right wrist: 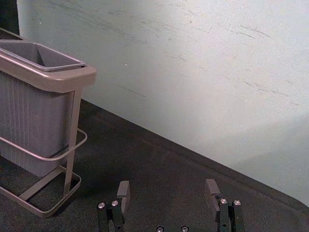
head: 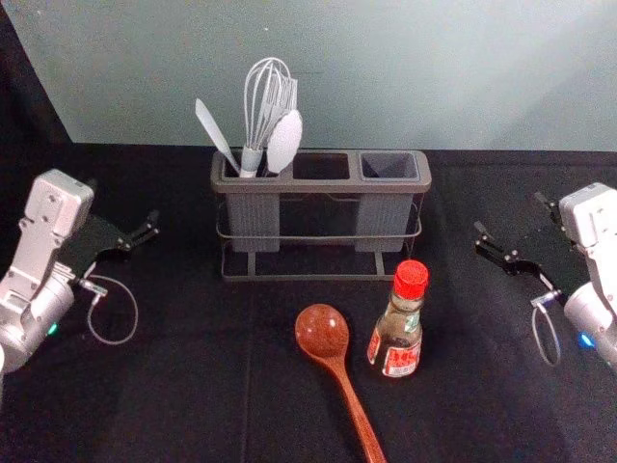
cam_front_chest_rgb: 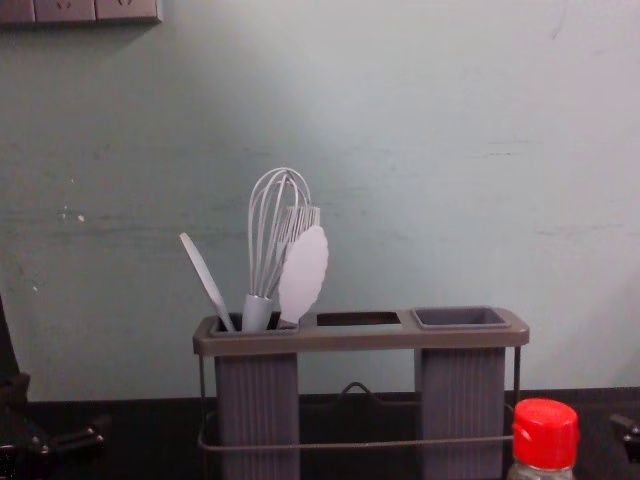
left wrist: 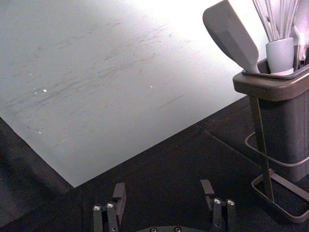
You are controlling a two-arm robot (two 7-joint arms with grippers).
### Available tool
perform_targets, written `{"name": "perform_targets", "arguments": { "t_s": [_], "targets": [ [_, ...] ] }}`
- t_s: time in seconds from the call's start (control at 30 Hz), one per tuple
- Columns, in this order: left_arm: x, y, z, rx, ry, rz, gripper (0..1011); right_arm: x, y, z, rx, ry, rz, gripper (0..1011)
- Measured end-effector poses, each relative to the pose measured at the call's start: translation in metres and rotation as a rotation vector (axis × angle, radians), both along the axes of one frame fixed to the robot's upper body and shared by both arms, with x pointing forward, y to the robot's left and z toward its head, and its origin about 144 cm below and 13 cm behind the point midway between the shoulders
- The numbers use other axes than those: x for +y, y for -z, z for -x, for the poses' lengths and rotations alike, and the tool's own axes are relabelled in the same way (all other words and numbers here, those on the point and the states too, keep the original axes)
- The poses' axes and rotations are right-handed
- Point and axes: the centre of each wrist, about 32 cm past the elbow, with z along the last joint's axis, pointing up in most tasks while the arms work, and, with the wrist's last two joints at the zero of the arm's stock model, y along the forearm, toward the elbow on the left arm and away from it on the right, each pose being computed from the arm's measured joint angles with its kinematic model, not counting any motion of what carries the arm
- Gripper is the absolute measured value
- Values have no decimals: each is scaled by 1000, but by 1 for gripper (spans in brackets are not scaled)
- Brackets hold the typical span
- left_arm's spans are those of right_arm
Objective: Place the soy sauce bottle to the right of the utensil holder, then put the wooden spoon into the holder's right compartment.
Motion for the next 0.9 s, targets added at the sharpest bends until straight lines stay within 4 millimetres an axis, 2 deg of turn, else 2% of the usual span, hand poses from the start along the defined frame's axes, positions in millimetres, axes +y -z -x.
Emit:
{"name": "perform_targets", "arguments": {
  "t_s": [0.1, 0.4, 0.9],
  "targets": [
    [0, 0, 0, 0, 0, 0, 1011, 0, 0, 1, 0, 0, -1, 1002],
    [0, 0, 0, 0, 0, 0, 1010, -4, 2, 22, -3, -16, -11, 1003],
    [0, 0, 0, 0, 0, 0, 1011, -6, 3, 85, -11, -76, -132, 1003]
  ]
}}
